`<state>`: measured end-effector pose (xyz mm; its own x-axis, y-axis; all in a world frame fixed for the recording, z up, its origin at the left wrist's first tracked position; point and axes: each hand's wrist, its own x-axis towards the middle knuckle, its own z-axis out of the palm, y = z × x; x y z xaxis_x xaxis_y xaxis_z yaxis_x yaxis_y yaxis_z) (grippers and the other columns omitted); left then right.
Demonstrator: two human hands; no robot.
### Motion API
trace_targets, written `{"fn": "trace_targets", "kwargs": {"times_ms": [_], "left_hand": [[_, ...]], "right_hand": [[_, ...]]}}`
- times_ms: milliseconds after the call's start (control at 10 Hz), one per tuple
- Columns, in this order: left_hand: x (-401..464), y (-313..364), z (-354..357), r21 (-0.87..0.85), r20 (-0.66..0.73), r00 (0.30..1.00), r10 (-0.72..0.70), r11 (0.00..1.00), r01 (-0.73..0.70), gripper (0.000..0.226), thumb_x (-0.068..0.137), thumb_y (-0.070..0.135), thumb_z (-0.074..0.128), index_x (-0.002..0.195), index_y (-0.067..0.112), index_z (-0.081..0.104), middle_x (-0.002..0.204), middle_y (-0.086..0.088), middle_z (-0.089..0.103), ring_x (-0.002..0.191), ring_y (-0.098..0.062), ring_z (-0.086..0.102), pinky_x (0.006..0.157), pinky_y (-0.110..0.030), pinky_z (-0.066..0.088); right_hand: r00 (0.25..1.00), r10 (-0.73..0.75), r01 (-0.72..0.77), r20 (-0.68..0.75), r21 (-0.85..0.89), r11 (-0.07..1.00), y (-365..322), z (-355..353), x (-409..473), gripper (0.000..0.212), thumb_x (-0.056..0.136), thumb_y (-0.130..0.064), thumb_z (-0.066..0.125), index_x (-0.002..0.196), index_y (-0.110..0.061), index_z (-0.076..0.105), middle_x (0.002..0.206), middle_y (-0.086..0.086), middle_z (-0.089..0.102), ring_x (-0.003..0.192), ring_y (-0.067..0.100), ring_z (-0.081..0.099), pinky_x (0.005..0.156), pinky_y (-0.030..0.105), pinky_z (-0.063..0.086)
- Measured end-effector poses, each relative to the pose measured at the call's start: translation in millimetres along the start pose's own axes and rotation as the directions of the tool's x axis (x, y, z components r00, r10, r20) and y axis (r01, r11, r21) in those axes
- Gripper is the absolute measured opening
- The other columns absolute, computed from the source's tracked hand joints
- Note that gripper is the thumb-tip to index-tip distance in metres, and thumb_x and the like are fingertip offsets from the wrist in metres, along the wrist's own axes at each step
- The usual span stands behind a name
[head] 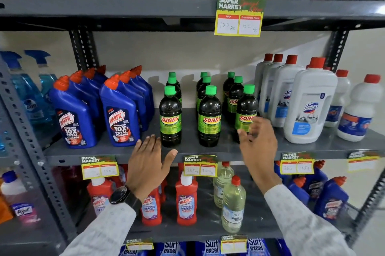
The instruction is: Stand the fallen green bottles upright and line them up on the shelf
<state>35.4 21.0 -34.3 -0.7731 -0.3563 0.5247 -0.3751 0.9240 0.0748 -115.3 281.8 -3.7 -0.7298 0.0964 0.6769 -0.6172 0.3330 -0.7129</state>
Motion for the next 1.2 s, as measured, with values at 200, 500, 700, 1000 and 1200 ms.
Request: {"fn": "trace_targets", "kwargs": {"times_ms": [200,500,700,1000,1200], "left_hand": [[-3.0,3.3,1.5,0.028,0.032,0.999,-0.033,0.999,0.032,0.09,0.099,0.074,0.016,0.146,0.008,0.056,0.152,-0.014,0.055,0.143,-0.027,0.05,0.123,-0.043,0.033],[-4.5,6.5,-2.2,0.037,0.053,0.998,-0.042,0.999,0.04,0.093,0.098,0.075,0.016,0.143,0.007,0.059,0.15,-0.015,0.057,0.142,-0.028,0.052,0.121,-0.045,0.036],[-3.6,6.3,-0.5,0.051,0.032,0.999,-0.038,0.998,0.037,0.089,0.099,0.074,0.019,0.142,0.007,0.06,0.15,-0.014,0.058,0.141,-0.028,0.053,0.121,-0.044,0.036],[-3.8,6.2,0.6,0.034,0.028,0.998,-0.056,0.998,0.055,0.089,0.099,0.074,0.019,0.142,0.008,0.06,0.149,-0.014,0.059,0.141,-0.028,0.053,0.121,-0.044,0.036],[-4.6,8.9,-5.5,-0.037,0.058,0.996,-0.068,0.997,0.07,0.093,0.097,0.076,0.016,0.149,0.008,0.052,0.156,-0.013,0.051,0.146,-0.027,0.047,0.124,-0.042,0.032]], "right_hand": [[0.94,0.209,-0.199,0.271,-0.065,0.978,22.2,-10.7,31.2,0.11,0.072,-0.039,0.095,0.158,-0.016,0.03,0.156,0.007,0.051,0.142,0.027,0.049,0.115,0.051,0.042],[0.924,0.223,-0.194,0.311,-0.123,0.973,36.0,-7.6,39.9,0.086,0.074,-0.041,0.092,0.144,-0.018,0.046,0.133,0.003,0.067,0.124,0.023,0.061,0.098,0.035,0.049],[0.942,0.187,-0.152,0.279,-0.141,0.978,42.0,-9.8,38.3,0.081,0.074,-0.044,0.091,0.14,-0.021,0.049,0.128,-0.001,0.069,0.117,0.02,0.063,0.095,0.038,0.051],[0.944,0.186,-0.148,0.271,-0.155,0.977,46.0,-13.5,37.1,0.08,0.074,-0.047,0.089,0.139,-0.023,0.049,0.122,-0.007,0.068,0.105,0.01,0.058,0.087,0.032,0.047],[0.944,0.165,-0.115,0.286,-0.185,0.976,30.3,-22.3,34.5,0.098,0.076,-0.051,0.088,0.154,-0.02,0.037,0.14,-0.001,0.063,0.131,0.025,0.058,0.1,0.039,0.048]]}}
